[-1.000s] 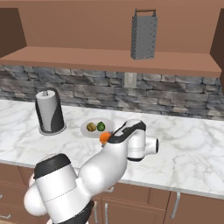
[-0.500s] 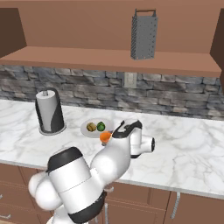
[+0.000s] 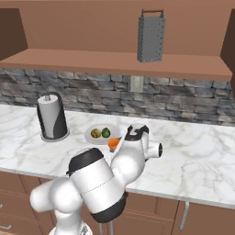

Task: Pick the avocado and bread from the counter and place them on the plate. Then pick the jam from the cabinet and place it next to the plate. Lastly close the cabinet door.

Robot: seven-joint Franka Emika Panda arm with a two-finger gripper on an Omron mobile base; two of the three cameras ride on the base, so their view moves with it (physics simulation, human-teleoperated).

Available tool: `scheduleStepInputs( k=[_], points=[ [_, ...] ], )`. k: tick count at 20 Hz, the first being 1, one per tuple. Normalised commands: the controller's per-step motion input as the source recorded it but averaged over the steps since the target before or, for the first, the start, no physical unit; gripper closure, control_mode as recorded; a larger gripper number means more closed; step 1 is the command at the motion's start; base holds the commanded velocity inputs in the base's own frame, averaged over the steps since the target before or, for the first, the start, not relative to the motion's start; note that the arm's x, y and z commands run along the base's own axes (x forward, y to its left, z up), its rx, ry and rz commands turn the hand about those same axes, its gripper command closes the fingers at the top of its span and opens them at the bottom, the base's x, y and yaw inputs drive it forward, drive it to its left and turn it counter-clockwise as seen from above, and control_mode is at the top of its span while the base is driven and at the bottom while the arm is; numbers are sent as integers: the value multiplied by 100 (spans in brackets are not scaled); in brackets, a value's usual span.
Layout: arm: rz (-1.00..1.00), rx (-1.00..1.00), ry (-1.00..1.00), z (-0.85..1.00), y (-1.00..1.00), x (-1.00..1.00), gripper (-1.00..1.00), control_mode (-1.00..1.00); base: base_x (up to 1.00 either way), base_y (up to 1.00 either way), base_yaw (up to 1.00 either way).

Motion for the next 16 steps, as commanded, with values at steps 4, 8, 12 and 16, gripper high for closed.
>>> scheduleStepInputs(
  k=[4,8,12,16],
  points=[
    [0,0,7,-29,-6,41,100,-100,0,0,0],
    [0,0,7,-29,-1,37,100,-100,0,0,0],
    [0,0,2,-32,0,31,100,-100,0,0,0],
    [0,0,0,-28,0,26,100,-100,0,0,0]
  ],
)
